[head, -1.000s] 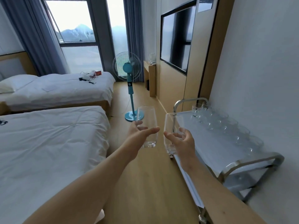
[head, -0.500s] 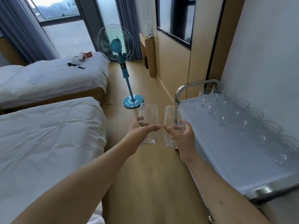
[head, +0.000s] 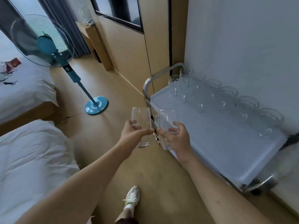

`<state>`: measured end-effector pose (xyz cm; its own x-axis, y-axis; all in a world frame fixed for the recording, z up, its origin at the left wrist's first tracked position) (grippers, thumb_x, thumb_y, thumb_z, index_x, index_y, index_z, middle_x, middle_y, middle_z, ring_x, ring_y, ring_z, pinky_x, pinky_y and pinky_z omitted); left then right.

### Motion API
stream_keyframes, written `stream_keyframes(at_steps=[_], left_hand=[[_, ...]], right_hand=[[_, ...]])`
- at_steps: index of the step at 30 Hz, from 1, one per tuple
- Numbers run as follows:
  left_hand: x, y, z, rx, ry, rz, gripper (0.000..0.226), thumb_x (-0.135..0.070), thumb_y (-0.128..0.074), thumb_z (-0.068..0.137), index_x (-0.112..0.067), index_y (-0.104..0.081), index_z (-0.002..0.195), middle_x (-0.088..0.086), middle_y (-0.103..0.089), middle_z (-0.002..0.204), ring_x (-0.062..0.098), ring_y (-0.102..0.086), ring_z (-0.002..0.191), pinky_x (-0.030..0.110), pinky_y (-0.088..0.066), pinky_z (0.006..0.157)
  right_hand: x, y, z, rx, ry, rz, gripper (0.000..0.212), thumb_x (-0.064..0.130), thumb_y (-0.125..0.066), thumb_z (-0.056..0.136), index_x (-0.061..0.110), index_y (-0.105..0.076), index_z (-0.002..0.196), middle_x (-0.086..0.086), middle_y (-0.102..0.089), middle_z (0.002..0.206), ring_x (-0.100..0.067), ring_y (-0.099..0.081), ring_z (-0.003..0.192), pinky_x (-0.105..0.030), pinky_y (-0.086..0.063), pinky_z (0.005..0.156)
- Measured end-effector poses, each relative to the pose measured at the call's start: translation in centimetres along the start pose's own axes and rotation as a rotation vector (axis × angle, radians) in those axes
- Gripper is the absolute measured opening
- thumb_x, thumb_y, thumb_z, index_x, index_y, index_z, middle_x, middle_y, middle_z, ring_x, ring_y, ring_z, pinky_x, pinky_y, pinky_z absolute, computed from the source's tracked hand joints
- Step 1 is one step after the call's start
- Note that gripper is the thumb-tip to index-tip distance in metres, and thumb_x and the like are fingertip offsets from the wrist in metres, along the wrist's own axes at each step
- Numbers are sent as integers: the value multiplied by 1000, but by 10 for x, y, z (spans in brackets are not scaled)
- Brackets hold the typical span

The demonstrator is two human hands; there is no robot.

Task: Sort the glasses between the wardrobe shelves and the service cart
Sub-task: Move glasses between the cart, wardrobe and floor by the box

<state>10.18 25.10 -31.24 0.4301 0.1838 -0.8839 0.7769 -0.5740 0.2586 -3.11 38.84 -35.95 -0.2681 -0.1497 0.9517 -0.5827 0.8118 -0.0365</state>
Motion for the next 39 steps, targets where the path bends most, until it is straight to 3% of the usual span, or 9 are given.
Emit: stream_keyframes(at_steps=[3,5,9,14,18,23,28,32,39], left_hand=[[4,-4,50,107,15,35,82,-29,-97,61,-25,-47,126,2,-63,116,17,-69,100,38,-61,78],[5,-7,83,184,21,63,78,-28,-97,61,-26,-48,123,1,-63,115,17,-69,98,41,-61,80],[18,-6,133,334,121,45,69,-27,-97,54,-31,-51,105,0,-63,111,25,-70,93,51,-63,69],[51,-6,170,485,137,108,82,-34,-93,38,-22,-52,108,3,-69,106,12,-74,79,30,-57,54],[79,-17,192,556,147,107,80,-31,-96,42,-27,-54,110,3,-65,114,14,-73,91,38,-60,58],[124,-38,211,568,118,142,81,-33,-94,50,-29,-52,118,-3,-58,121,14,-64,109,52,-63,68],[176,-72,244,589,20,201,86,-37,-91,51,-26,-50,126,-7,-60,120,11,-63,109,54,-61,81],[218,-104,284,581,-25,148,74,-29,-93,55,-30,-53,117,-2,-62,120,17,-68,106,54,-62,72],[264,-169,344,584,-232,122,86,-38,-92,56,-25,-48,129,-3,-61,119,20,-68,106,53,-61,80]], right_hand=[[-11,-13,24,-90,-42,15,84,41,-93,68,24,-48,138,2,-61,117,-9,-66,101,-14,-51,54],[-17,-24,38,-172,-66,8,81,38,-92,71,23,-49,138,1,-61,119,-13,-66,103,-17,-52,61],[-37,-54,56,-322,-133,43,82,46,-95,62,29,-52,131,2,-62,117,-12,-68,99,-13,-49,51],[-78,-82,59,-486,-222,58,76,64,-89,45,45,-55,110,7,-64,112,-3,-69,90,-20,-54,55],[-107,-84,56,-548,-261,69,86,63,-91,47,43,-52,121,7,-64,112,-9,-70,95,-29,-58,63],[-152,-74,64,-577,-277,43,81,41,-95,65,32,-51,133,7,-64,114,-1,-67,94,-24,-54,76],[-214,-62,95,-549,-254,26,82,44,-95,63,38,-50,131,9,-63,116,-5,-66,100,-32,-60,76],[-264,-45,133,-596,-204,50,78,40,-95,64,39,-51,128,9,-64,115,1,-68,90,-32,-62,61],[-323,-7,218,-676,-35,28,85,39,-96,64,27,-52,136,2,-65,116,-16,-71,98,-44,-61,87]])
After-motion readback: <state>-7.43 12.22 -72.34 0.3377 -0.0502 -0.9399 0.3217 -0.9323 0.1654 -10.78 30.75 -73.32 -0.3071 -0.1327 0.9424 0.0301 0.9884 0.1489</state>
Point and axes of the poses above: each hand's wrist, its own z-axis towards the middle knuckle, its own y-axis out of the back of the hand, x = y × z, the point moved 4 cm from there along z, towards the middle knuckle
